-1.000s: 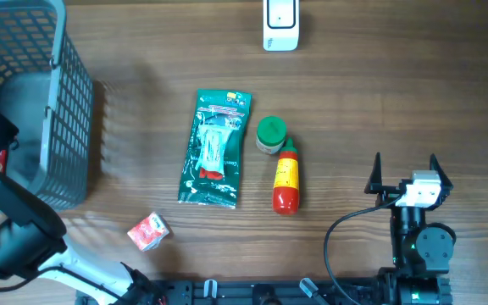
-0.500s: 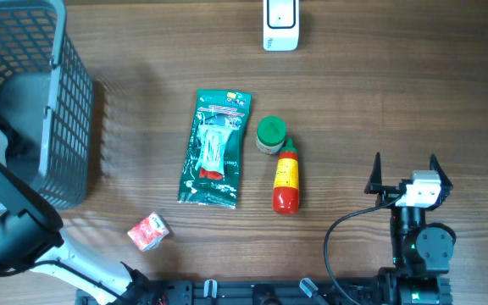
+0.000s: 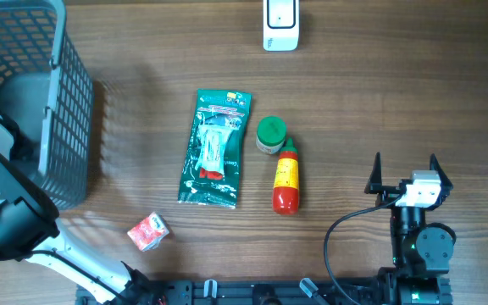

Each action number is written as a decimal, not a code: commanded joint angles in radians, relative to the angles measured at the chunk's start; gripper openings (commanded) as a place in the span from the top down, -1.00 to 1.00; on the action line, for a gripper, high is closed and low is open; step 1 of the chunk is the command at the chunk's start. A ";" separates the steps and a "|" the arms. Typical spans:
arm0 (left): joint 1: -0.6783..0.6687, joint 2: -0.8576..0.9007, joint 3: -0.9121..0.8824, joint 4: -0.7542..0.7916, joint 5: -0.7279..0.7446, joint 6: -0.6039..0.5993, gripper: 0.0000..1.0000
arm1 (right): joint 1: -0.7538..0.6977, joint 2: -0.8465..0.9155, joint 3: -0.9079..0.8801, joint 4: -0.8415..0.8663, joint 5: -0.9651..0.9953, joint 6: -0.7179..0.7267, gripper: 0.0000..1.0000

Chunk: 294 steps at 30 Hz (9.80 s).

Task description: Scan the item barcode

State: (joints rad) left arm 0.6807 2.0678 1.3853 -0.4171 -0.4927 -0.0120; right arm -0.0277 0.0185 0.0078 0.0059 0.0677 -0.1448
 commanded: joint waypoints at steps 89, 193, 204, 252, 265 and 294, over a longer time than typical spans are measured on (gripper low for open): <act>-0.100 -0.423 -0.035 -0.219 0.450 -0.590 0.92 | 0.002 -0.005 -0.001 0.004 -0.013 -0.013 -0.99; -1.614 -0.782 0.034 0.327 -0.180 0.339 0.92 | 0.002 -0.003 -0.001 0.004 -0.013 -0.012 -1.00; -1.590 -0.959 0.028 0.064 -0.211 0.360 0.89 | 0.002 -0.003 -0.001 0.004 -0.013 -0.012 -0.99; -1.114 -1.669 0.032 0.118 0.212 -0.038 -1.00 | 0.002 -0.001 0.002 0.164 -0.948 1.660 -0.56; -1.043 -1.844 0.003 0.042 0.216 -0.024 -1.00 | 0.002 0.211 0.311 0.011 -0.816 1.381 -0.99; -0.808 -2.058 -0.335 0.212 0.208 -0.075 -1.00 | 0.430 1.678 1.477 -0.909 -0.325 0.209 -0.99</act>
State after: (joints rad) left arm -0.1352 0.0082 1.0527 -0.2012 -0.2890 -0.0742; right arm 0.3996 1.6634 1.4631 -0.9928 -0.1593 0.3058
